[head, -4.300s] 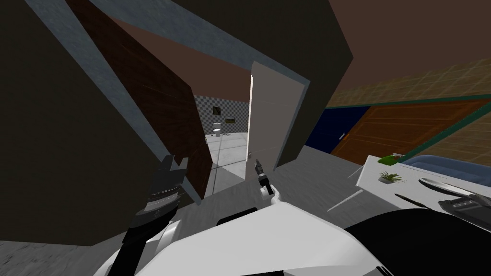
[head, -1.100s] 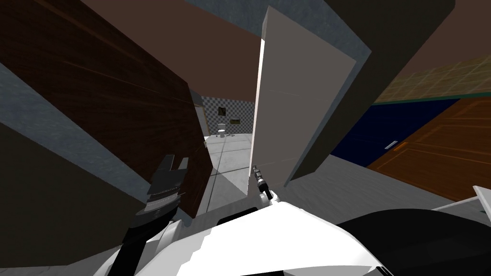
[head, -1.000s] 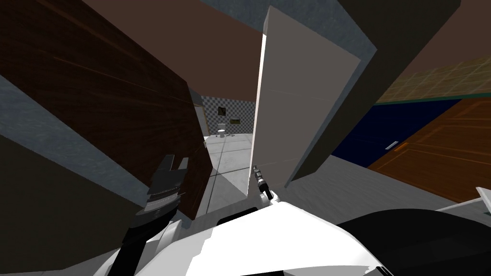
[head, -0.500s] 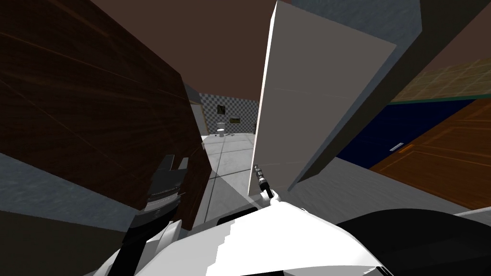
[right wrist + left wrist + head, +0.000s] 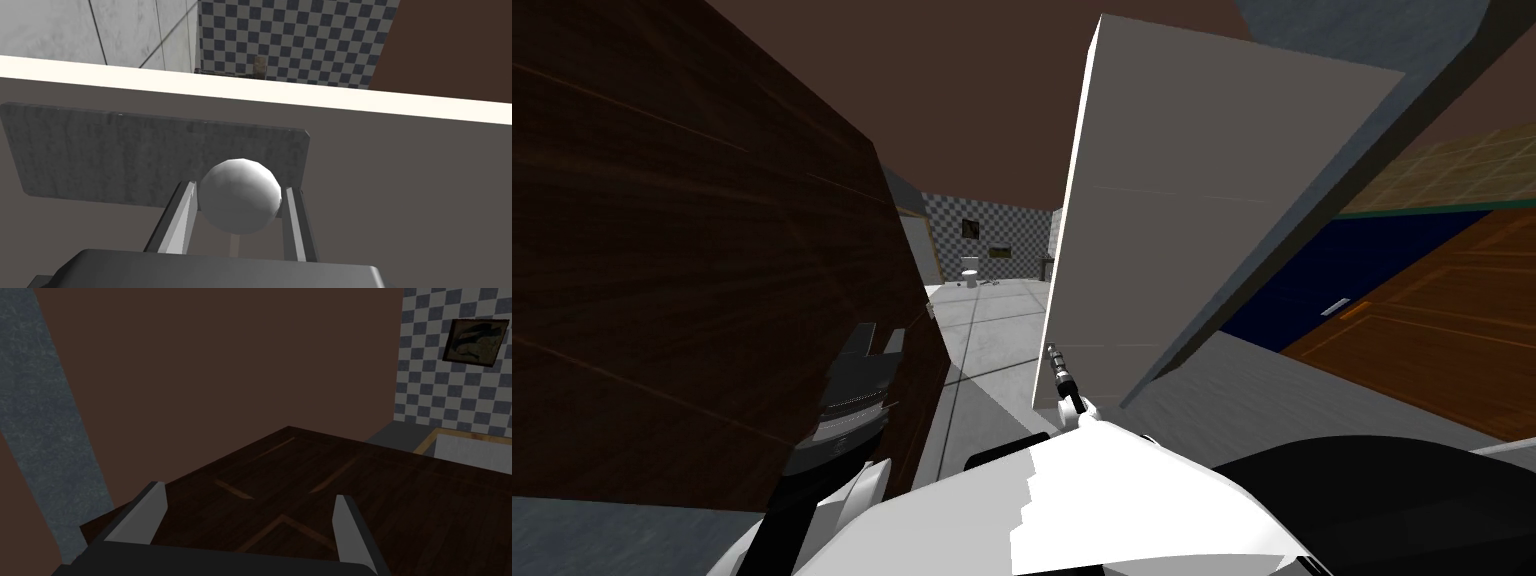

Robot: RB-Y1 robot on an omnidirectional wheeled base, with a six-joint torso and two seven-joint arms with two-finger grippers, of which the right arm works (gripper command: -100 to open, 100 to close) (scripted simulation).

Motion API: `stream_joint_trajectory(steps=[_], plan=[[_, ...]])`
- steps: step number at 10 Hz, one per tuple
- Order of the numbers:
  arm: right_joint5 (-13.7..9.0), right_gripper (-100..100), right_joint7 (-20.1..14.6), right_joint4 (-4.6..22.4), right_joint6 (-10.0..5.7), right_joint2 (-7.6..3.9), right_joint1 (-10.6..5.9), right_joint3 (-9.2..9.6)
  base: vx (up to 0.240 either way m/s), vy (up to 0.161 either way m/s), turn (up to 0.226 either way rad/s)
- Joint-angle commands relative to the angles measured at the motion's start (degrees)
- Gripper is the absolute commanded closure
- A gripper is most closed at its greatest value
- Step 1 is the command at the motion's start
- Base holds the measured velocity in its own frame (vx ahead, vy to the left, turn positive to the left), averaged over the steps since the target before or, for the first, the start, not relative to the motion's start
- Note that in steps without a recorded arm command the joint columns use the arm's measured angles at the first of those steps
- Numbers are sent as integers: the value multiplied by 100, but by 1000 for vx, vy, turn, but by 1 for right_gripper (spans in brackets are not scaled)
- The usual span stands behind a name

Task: Push the door open

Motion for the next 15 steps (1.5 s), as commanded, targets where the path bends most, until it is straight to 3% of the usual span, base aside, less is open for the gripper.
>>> stream_joint_trajectory(steps=[1,13,14,15], plan=[[-94,100,43,1,-15,-101,-8,-168,207,67,-71],[-468,100,272,41,13,-168,1,-784,169,57,-61],[-441,-100,254,93,2,-152,-3,-737,-30,58,-51],[-441,-100,254,93,2,-152,-3,-737,-183,72,-4]])
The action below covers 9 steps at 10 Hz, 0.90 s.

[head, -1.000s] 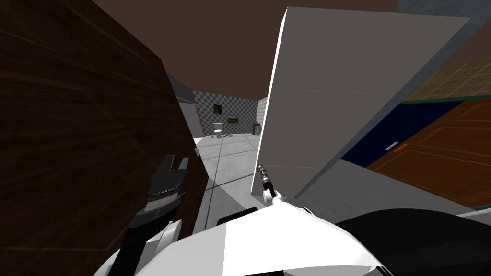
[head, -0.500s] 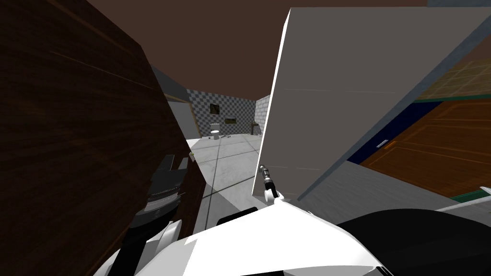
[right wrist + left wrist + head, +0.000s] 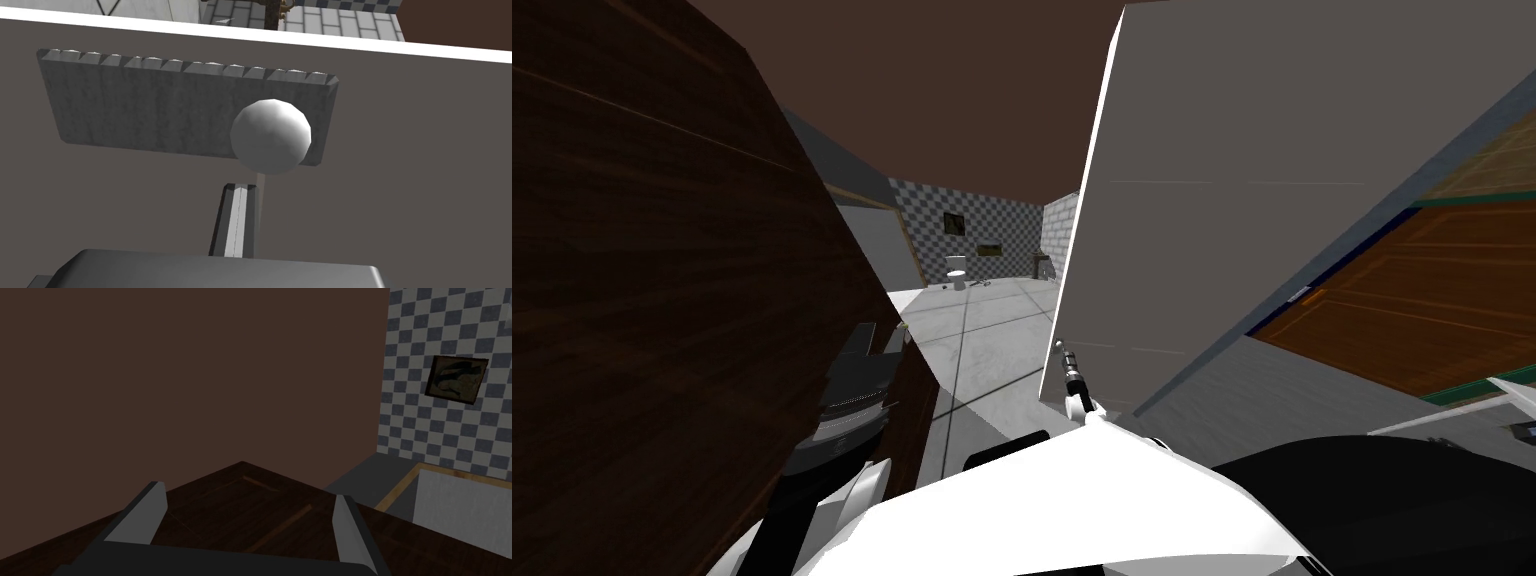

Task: Push the door open

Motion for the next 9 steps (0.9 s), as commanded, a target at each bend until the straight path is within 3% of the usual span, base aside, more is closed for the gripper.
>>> stream_joint_trajectory(steps=[1,4,6,9], plan=[[13,-100,-1,-28,17,28,12,24,-217,81,0],[34,-100,-3,-60,33,63,-4,60,-207,111,-28],[33,-100,-4,-18,16,62,-27,61,-139,36,-16],[20,-100,10,2,-45,56,-13,37,143,-42,22]])
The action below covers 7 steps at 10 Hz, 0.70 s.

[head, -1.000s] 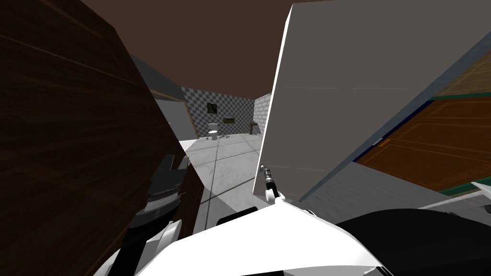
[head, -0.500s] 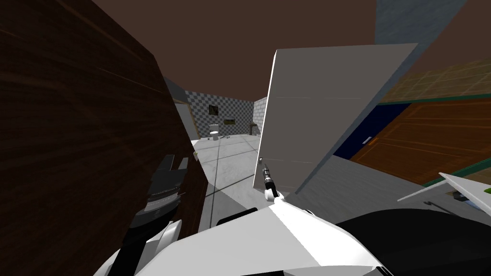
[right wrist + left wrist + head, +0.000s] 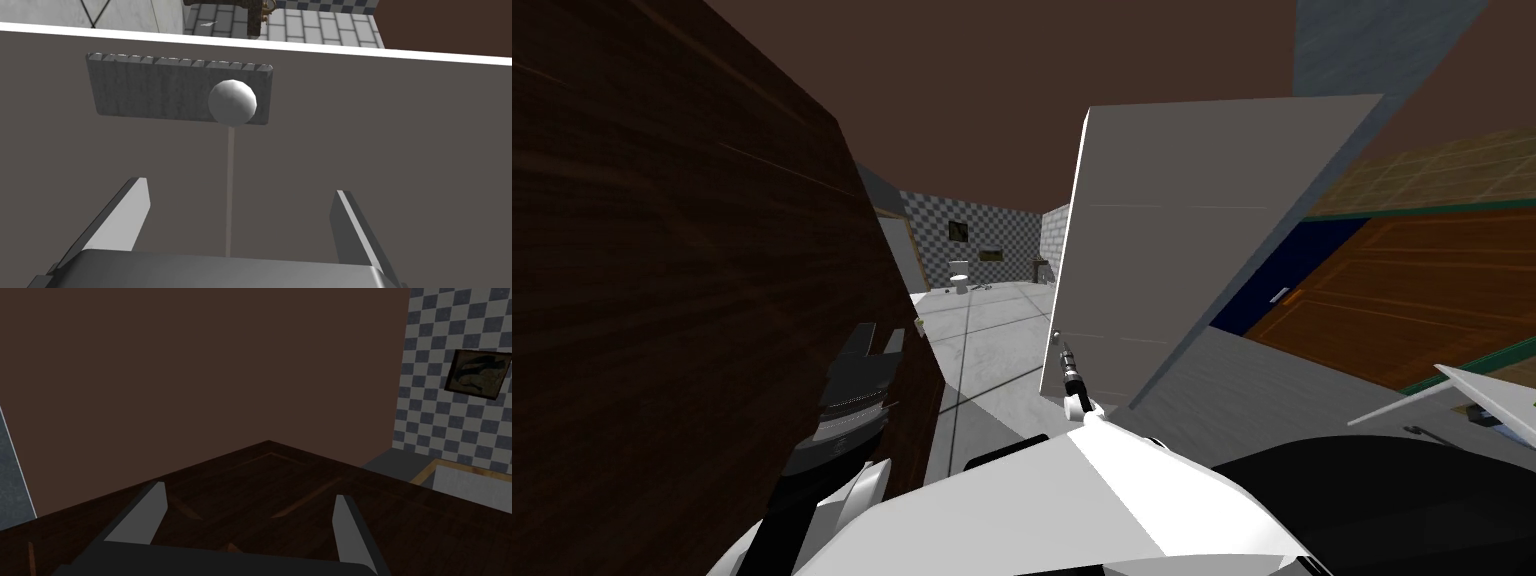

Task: Push the door open

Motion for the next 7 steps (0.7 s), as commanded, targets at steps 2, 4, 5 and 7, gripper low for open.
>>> stream_joint_trajectory(steps=[2,4,5,7], plan=[[-14,-100,16,27,-63,-3,7,-25,197,-52,25],[-24,-100,27,38,-105,0,18,-44,206,-52,30],[-31,-100,34,45,-130,4,25,-55,210,-43,32],[-31,-100,35,53,-135,8,24,-55,147,-48,9]])
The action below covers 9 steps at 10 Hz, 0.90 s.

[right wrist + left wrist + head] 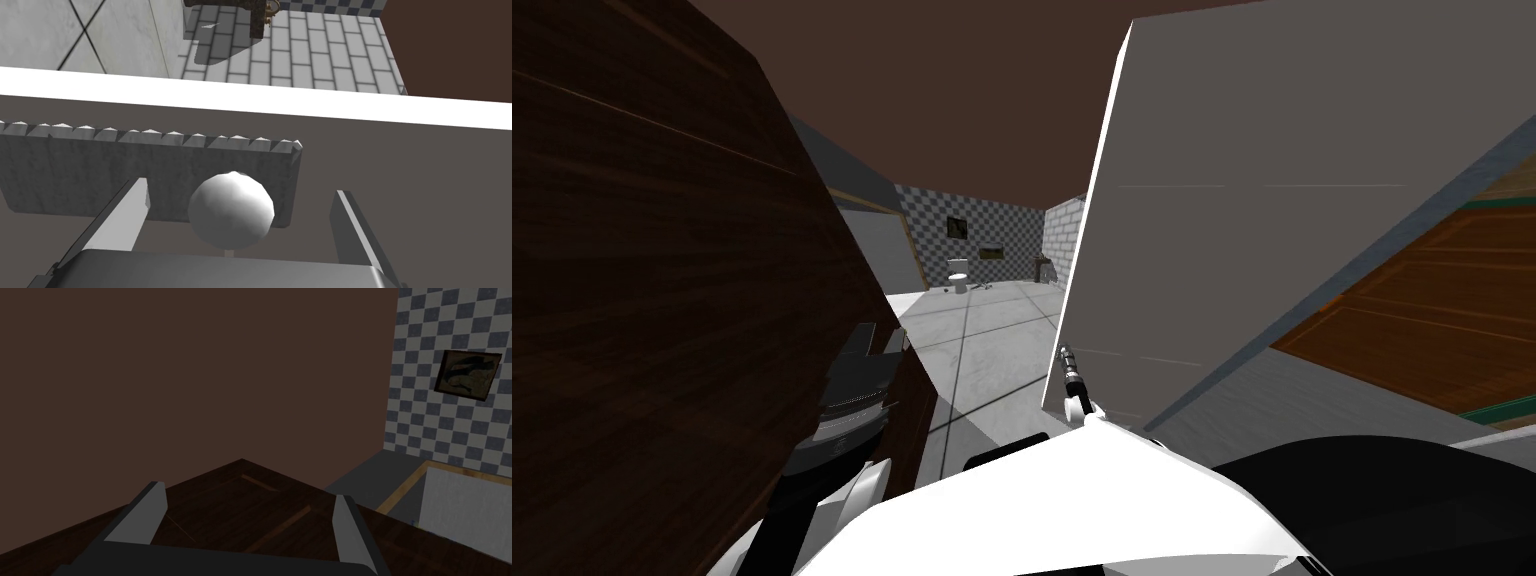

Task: Push the door open

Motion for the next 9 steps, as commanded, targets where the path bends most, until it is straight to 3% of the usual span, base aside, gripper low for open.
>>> stream_joint_trajectory(steps=[1,6,9], plan=[[-1,100,-1,-1,10,-7,-6,-2,-18,9,4],[-1,100,-1,-1,10,-7,-6,-2,-13,4,0],[-74,100,41,17,26,-41,13,-119,118,11,-27]])
